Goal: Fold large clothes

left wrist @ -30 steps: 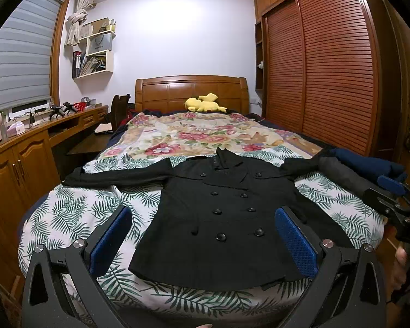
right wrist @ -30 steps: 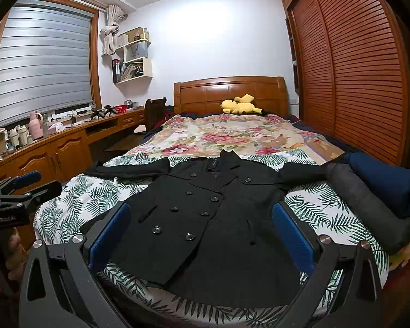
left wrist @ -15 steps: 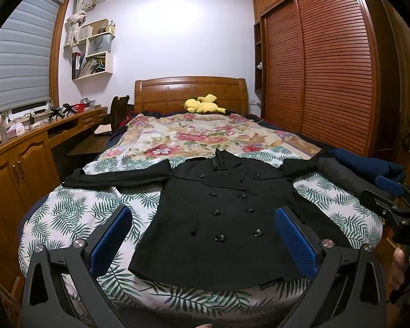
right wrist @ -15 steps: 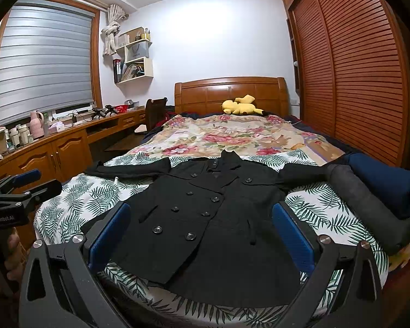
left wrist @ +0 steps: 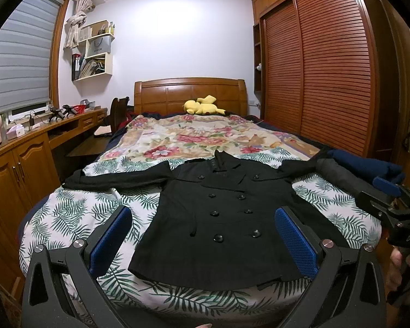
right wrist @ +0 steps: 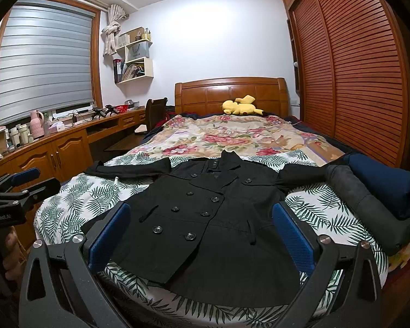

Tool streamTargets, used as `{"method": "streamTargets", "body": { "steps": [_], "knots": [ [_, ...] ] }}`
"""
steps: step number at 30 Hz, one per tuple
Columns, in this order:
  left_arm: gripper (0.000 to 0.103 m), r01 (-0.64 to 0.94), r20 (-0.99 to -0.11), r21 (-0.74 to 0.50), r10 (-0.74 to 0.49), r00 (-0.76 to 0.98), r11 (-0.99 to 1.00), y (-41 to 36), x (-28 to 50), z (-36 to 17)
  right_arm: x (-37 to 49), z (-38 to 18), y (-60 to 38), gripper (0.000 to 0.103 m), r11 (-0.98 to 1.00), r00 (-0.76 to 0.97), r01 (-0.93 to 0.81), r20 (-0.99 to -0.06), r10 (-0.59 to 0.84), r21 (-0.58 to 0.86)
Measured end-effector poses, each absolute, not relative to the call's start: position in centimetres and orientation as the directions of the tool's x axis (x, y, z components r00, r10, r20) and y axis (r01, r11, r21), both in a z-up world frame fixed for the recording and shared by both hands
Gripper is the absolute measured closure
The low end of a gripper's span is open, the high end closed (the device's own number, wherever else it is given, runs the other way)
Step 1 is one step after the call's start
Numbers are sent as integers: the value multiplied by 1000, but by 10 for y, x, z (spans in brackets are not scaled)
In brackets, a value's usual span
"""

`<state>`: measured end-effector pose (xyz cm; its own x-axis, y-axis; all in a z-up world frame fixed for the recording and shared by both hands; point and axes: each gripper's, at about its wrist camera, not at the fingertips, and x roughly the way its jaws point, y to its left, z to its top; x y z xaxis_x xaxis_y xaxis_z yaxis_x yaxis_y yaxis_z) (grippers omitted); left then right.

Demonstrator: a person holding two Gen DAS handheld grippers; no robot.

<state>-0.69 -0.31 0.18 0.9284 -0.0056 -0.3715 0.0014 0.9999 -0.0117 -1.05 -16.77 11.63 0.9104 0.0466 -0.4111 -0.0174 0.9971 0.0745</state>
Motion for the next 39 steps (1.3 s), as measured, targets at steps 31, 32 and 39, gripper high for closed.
{"method": "streamTargets", "body": {
  "steps": [31,32,39],
  "knots": [
    [0,5,-368,-11,-8,930,1000,-4,-9,0,-11,118,-167,0,997,911,-17,-411,46,74],
    [0,4,-371,-12,-8,929,1000,-4,-8,-1,-11,117,-167,0,997,910,-18,-412,47,74],
    [0,-7,-401,-23,-3,916,1000,2,5,-7,2,111,-171,0,997,901,-22,-432,51,73]
  ]
}}
